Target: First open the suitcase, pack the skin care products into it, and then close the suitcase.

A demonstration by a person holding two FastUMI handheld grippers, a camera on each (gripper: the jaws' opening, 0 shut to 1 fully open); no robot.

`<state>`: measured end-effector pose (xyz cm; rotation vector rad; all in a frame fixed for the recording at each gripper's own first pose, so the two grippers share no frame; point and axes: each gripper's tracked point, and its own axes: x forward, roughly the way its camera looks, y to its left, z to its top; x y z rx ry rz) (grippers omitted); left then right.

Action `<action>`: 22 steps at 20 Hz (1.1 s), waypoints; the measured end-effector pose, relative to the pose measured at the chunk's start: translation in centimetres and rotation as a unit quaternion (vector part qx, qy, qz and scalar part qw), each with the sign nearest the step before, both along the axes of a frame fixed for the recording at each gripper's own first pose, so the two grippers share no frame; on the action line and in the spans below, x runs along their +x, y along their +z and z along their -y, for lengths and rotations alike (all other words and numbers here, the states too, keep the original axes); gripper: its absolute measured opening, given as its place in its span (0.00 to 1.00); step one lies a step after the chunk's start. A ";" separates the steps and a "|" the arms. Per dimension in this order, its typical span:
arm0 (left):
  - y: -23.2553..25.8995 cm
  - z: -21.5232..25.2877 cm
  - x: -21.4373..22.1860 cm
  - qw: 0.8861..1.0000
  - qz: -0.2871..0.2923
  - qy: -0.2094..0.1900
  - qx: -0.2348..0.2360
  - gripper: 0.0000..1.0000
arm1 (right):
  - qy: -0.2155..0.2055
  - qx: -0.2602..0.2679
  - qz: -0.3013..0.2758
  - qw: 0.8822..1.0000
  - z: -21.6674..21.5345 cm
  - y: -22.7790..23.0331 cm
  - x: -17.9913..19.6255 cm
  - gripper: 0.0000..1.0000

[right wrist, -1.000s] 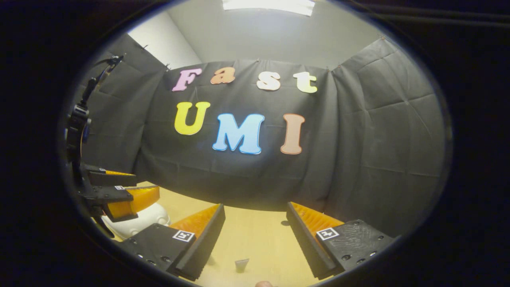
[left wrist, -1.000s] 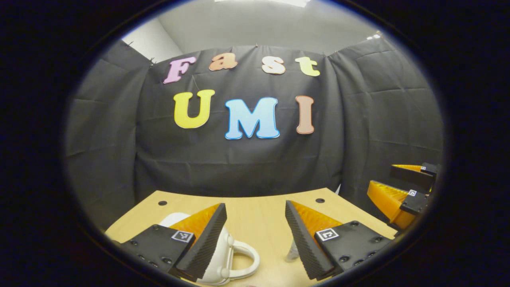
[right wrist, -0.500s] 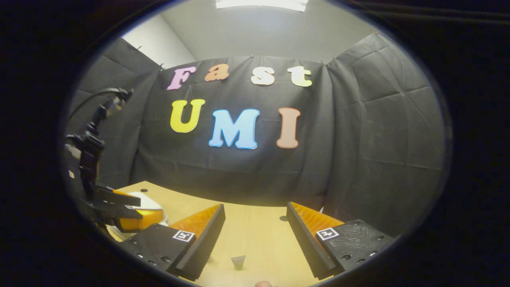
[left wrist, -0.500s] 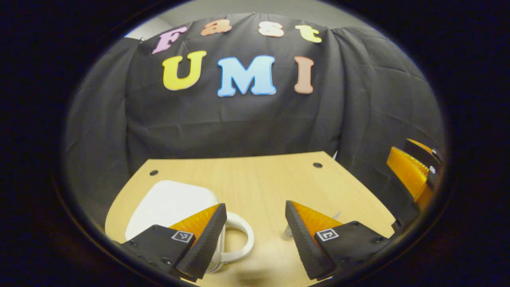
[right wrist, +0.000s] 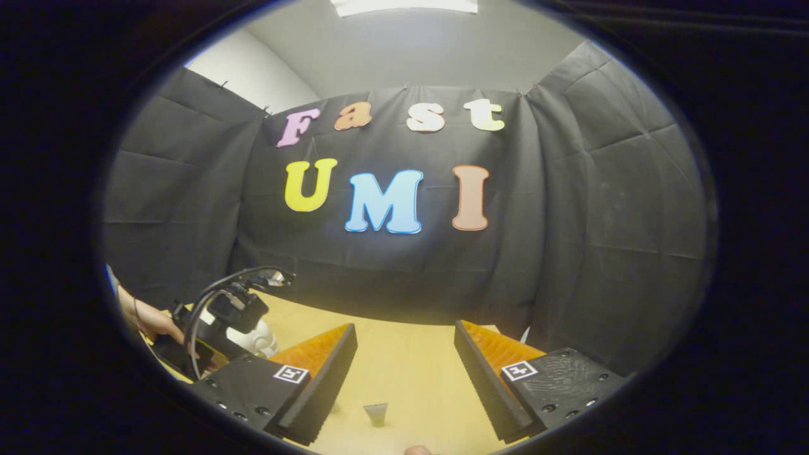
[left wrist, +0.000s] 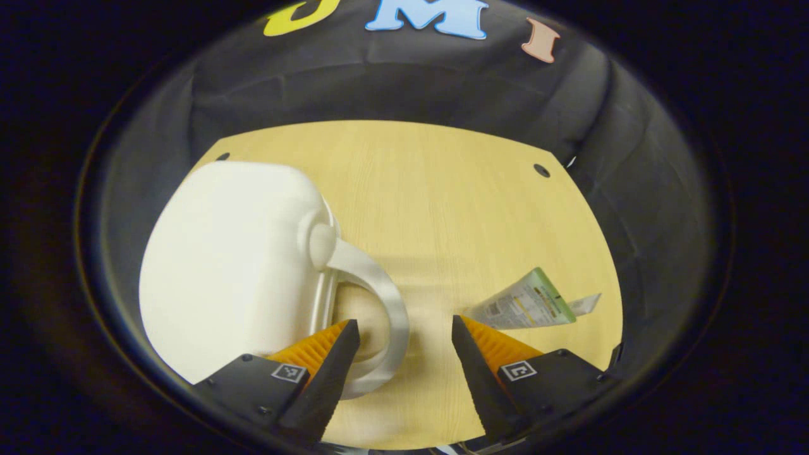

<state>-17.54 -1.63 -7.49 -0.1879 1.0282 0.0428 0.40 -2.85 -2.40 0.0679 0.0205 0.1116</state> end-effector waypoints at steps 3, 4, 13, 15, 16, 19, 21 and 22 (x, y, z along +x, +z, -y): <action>2.6 -0.8 -1.5 1.000 -0.014 0.004 -0.009 0.52 | 0.004 0.001 -0.001 1.000 0.7 -0.1 -0.2 0.94; 4.2 -1.1 -2.4 1.000 -0.019 -0.009 -0.014 0.42 | -0.007 -0.007 0.000 1.000 1.2 0.0 -0.3 0.94; 27.4 -5.5 -8.1 0.995 0.005 -0.075 -0.070 0.16 | -0.065 -0.015 -0.005 0.998 0.8 0.7 -0.4 0.94; 32.1 -7.1 -8.3 0.993 0.018 -0.079 -0.081 0.16 | -0.077 -0.017 -0.004 0.997 0.2 1.2 -0.3 0.94; 33.9 -9.1 -8.0 0.993 0.027 -0.078 -0.085 0.16 | -0.084 -0.018 -0.004 0.996 -0.3 1.7 -0.3 0.94; 43.4 -15.6 -9.7 0.994 0.041 -0.061 -0.080 0.16 | -0.099 -0.021 0.002 0.995 -1.9 3.0 -1.0 0.94; 47.6 -22.1 -10.2 0.995 0.054 -0.053 -0.071 0.16 | -0.101 -0.022 0.004 0.995 -3.9 4.0 -1.5 0.95; 48.7 -25.4 -10.4 0.996 0.056 -0.046 -0.061 0.16 | -0.104 -0.024 0.006 0.994 -4.5 4.5 -1.6 0.95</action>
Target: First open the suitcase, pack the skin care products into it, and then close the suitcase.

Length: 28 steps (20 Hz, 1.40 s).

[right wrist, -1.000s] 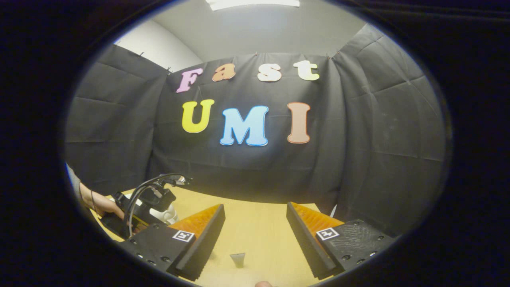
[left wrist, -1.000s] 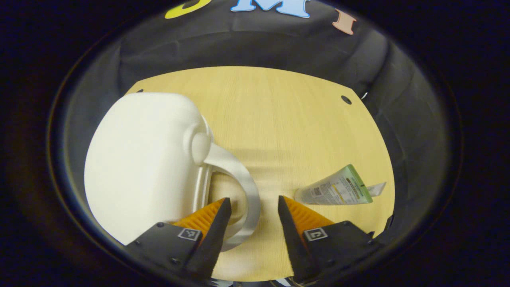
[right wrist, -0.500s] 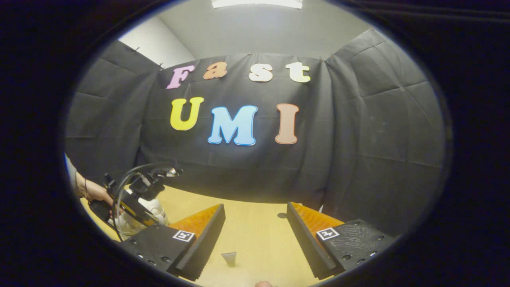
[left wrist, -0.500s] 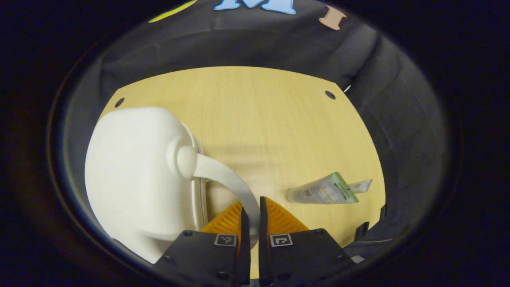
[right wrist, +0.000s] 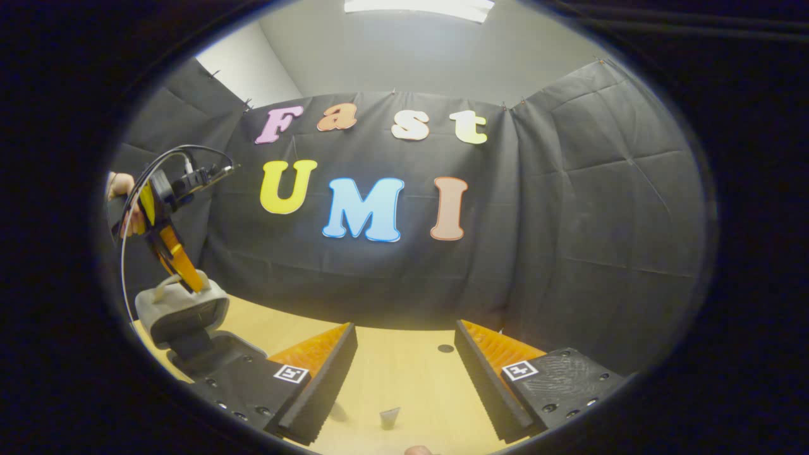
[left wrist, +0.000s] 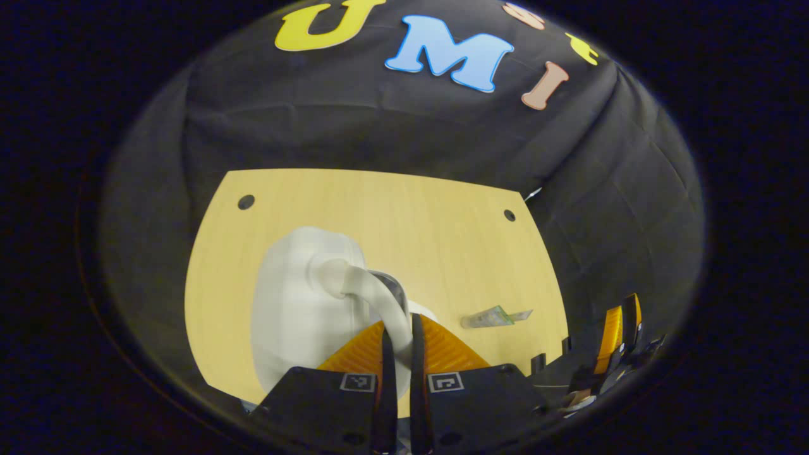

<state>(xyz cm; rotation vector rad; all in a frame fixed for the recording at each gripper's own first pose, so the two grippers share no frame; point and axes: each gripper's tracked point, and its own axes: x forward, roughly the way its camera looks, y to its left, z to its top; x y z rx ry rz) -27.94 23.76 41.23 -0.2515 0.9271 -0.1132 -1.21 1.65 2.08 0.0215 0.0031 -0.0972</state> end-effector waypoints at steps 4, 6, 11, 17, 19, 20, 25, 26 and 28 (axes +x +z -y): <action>0.6 -14.4 0.1 0.996 0.021 0.045 0.075 0.16 | -0.017 0.002 0.005 1.000 -2.4 1.6 -0.2 0.95; -0.6 -24.5 0.1 0.985 0.030 0.086 0.148 0.15 | -0.022 0.004 0.007 1.000 -3.7 2.7 -0.2 0.95; -8.7 -37.1 -1.0 0.979 -0.001 0.151 0.135 0.12 | -0.022 -0.004 0.002 1.000 -5.8 4.1 -0.3 0.95; -21.5 -43.7 -2.1 0.977 -0.059 0.173 0.112 0.12 | -0.035 -0.012 -0.013 0.999 -6.8 4.3 -1.0 0.94; -25.0 -44.2 -2.0 0.977 -0.066 0.168 0.111 0.12 | -0.042 -0.029 -0.014 0.999 -6.6 4.6 -1.4 0.94; -25.6 -44.2 -1.8 0.977 -0.067 0.171 0.106 0.12 | -0.044 -0.033 -0.014 0.998 -6.5 4.6 -1.6 0.94; -25.0 -47.6 -3.0 0.956 -0.027 0.239 0.165 0.61 | -0.038 -0.025 -0.017 0.999 -6.8 4.1 -2.0 0.94; -24.1 -48.4 -3.0 0.948 -0.012 0.258 0.184 0.80 | -0.035 -0.021 -0.018 0.999 -6.8 4.0 -2.0 0.95; -22.8 -49.0 -3.8 0.933 0.023 0.285 0.217 1.00 | -0.033 -0.016 -0.018 0.999 -6.4 3.6 -2.1 0.95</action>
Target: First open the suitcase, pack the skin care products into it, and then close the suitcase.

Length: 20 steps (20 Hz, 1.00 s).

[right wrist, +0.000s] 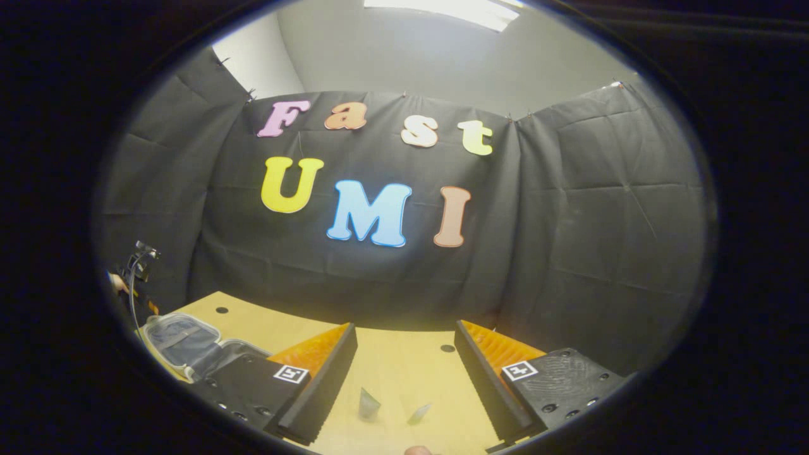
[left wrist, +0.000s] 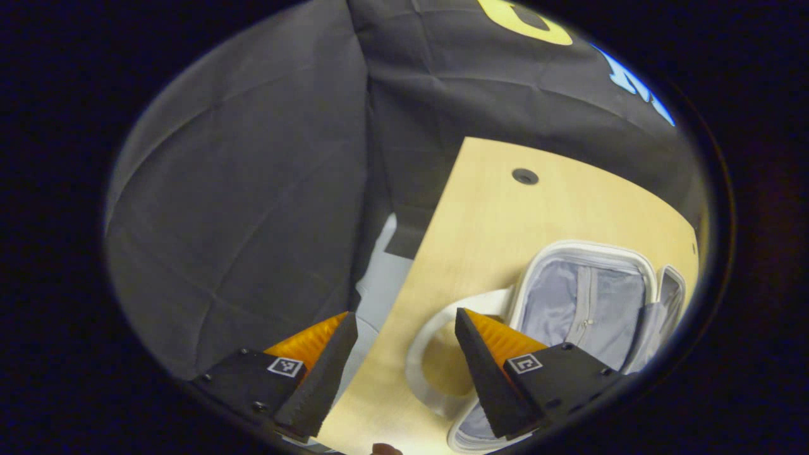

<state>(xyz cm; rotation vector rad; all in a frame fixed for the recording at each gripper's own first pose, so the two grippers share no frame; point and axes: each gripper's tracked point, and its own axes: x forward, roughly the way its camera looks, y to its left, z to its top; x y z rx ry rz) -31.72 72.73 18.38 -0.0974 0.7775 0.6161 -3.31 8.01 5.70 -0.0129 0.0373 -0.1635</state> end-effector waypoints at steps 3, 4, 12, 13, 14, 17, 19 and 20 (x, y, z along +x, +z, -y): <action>4.0 1.1 -0.6 0.997 0.066 0.023 0.041 1.00 | 0.000 0.014 0.008 1.000 1.2 0.1 -0.4 0.95; 5.6 2.1 -0.6 0.994 0.094 0.025 0.046 1.00 | 0.000 0.015 0.009 1.000 1.6 0.0 -0.4 0.95; 18.2 23.3 4.0 0.947 0.285 -0.110 0.095 1.00 | 0.020 0.008 0.006 1.000 6.2 -2.4 0.7 0.94; 19.4 27.2 4.9 0.941 0.304 -0.123 0.083 1.00 | 0.027 0.005 0.006 1.000 6.6 -2.7 1.2 0.94; 20.1 30.6 5.8 0.935 0.319 -0.135 0.073 1.00 | 0.036 0.001 0.005 0.999 7.1 -3.0 1.5 0.94; 21.5 40.8 8.1 0.920 0.349 -0.171 0.050 1.00 | 0.059 -0.010 0.012 0.998 8.4 -3.3 2.3 0.94; 21.7 49.6 10.1 0.904 0.373 -0.208 0.032 1.00 | 0.077 -0.020 0.023 0.997 9.0 -3.5 2.9 0.95; 21.3 52.9 10.7 0.900 0.377 -0.219 0.024 1.00 | 0.086 -0.021 0.024 0.996 9.1 -3.8 3.1 0.94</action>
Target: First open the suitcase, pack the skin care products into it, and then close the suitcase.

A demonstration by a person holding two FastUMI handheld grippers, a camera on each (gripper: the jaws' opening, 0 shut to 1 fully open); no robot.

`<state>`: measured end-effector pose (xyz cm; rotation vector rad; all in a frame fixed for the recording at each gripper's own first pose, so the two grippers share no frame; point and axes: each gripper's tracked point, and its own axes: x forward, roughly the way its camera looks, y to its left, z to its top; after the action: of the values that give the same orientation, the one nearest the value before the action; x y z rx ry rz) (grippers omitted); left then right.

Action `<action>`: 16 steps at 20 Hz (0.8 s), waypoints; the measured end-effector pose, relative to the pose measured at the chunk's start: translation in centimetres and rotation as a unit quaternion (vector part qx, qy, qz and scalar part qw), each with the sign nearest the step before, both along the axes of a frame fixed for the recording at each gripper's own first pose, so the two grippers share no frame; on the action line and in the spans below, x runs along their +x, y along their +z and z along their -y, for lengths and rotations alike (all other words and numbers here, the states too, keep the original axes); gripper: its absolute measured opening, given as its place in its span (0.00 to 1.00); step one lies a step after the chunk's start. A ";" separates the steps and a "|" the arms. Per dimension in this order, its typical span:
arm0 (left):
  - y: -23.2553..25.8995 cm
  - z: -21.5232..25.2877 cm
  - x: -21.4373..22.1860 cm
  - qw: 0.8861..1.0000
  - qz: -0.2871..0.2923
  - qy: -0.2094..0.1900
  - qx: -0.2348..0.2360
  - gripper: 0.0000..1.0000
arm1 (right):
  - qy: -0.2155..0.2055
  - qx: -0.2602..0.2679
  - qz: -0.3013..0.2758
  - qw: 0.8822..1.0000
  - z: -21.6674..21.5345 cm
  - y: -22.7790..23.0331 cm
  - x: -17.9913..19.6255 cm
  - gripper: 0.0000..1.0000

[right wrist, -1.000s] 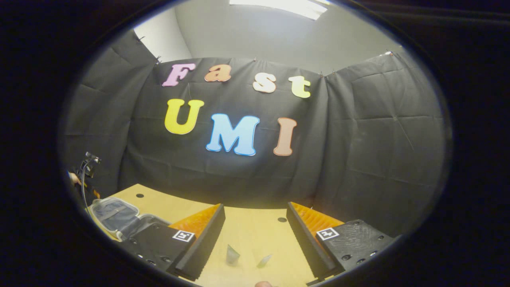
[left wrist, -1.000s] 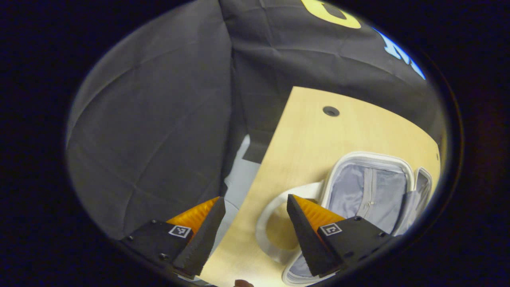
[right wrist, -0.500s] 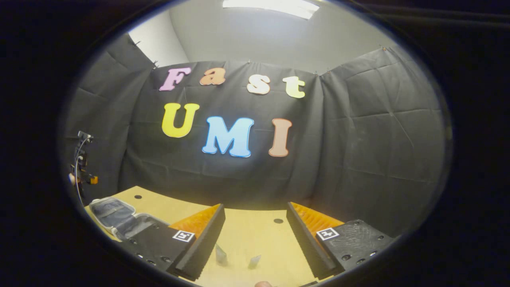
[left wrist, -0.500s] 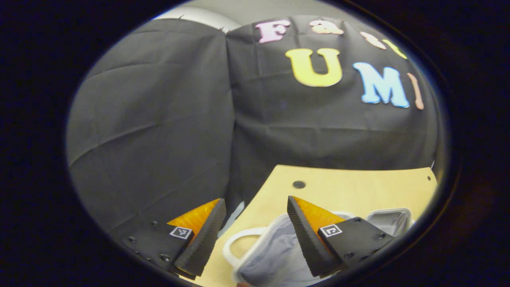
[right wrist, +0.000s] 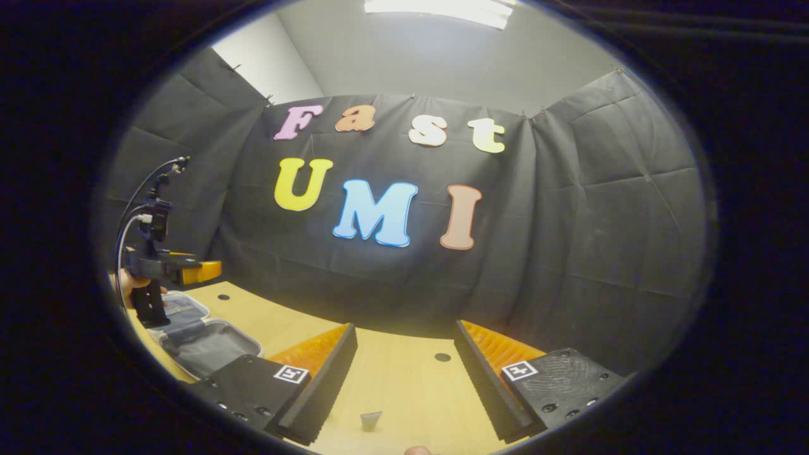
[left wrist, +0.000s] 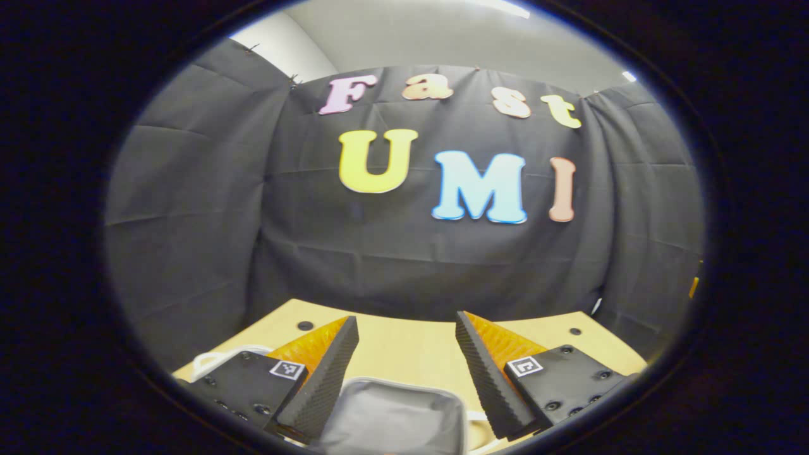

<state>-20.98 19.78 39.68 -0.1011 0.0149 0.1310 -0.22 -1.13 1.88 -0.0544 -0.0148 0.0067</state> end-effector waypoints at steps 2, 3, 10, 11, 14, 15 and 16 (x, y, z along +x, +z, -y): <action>-0.9 7.9 1.0 0.999 0.017 -0.037 0.000 1.00 | 0.019 0.009 -0.009 1.000 0.3 -1.1 0.7 0.94; -1.5 10.5 1.2 0.999 0.023 -0.047 0.004 1.00 | 0.022 0.014 -0.016 1.000 0.6 -1.6 0.9 0.95; -9.2 25.3 2.0 0.996 0.010 -0.091 -0.004 1.00 | 0.028 0.026 -0.051 0.998 3.4 -5.0 2.3 0.95; -10.8 26.3 2.5 0.995 0.004 -0.095 0.000 1.00 | 0.029 0.027 -0.056 0.998 3.5 -5.7 2.3 0.94; -17.2 26.7 3.3 0.994 -0.037 -0.103 -0.005 1.00 | 0.035 0.023 -0.075 0.996 3.5 -7.4 2.5 0.95; -19.1 26.3 3.7 0.994 -0.053 -0.099 -0.005 0.99 | 0.036 0.024 -0.075 0.996 3.6 -7.5 2.5 0.95; -21.2 26.3 3.9 0.992 -0.073 -0.098 -0.003 0.96 | 0.035 0.025 -0.078 0.996 3.7 -7.9 2.6 0.95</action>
<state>-17.03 -6.48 18.46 -0.0952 0.1716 -0.0592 2.39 -4.78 -6.03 -0.0041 0.1388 0.0808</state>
